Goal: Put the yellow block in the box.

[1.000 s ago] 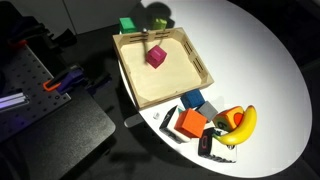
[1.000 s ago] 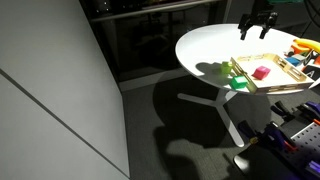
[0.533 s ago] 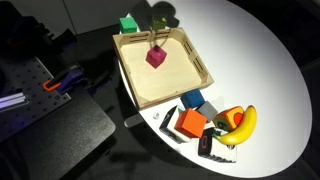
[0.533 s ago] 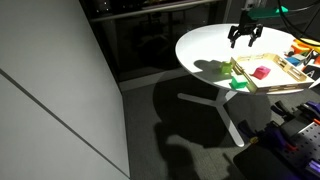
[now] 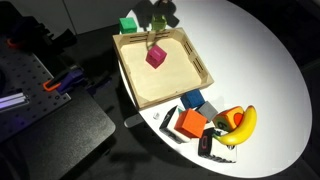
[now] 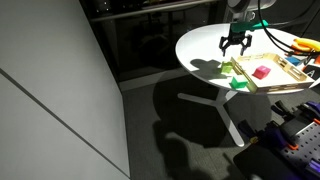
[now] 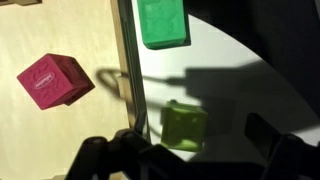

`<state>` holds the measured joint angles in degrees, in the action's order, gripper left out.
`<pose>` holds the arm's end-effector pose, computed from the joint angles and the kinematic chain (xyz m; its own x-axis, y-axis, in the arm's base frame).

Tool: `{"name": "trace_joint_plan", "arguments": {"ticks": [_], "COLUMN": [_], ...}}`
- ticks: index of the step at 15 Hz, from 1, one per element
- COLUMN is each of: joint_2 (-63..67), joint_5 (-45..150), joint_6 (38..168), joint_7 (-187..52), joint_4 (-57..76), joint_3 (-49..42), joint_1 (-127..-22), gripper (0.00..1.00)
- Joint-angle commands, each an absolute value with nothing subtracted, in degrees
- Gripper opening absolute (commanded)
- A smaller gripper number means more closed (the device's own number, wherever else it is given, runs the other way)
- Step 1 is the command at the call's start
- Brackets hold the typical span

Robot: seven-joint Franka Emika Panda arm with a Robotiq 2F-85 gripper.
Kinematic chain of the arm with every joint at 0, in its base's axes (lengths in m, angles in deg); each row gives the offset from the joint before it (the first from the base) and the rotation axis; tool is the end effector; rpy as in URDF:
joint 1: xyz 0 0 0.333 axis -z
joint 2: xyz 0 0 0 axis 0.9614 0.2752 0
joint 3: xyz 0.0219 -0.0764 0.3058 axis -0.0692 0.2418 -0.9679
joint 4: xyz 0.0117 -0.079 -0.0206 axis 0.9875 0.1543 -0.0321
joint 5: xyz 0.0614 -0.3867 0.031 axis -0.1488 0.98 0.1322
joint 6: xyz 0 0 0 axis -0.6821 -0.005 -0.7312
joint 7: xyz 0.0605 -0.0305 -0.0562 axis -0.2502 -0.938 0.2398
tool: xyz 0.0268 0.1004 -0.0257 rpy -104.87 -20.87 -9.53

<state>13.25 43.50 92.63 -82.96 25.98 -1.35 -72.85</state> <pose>0.6019 -0.0694 0.2275 0.8361 -0.5074 -0.2085 -0.5082 -0.8595 0.0538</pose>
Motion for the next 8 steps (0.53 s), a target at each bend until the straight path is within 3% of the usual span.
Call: {"name": "trace_joint_plan", "arguments": {"ticks": [1,8], "joint_2": [16.74,20.77], "joint_5": [45.66,49.01], "joint_6": [91.82,92.47], "joint_7": [-88.02,-92.29], "joint_4": [22.25,19.68], "joint_3": [0.23,1.97], "joint_1": [-74.10,-75.43], "gripper": [1.00,1.00]}}
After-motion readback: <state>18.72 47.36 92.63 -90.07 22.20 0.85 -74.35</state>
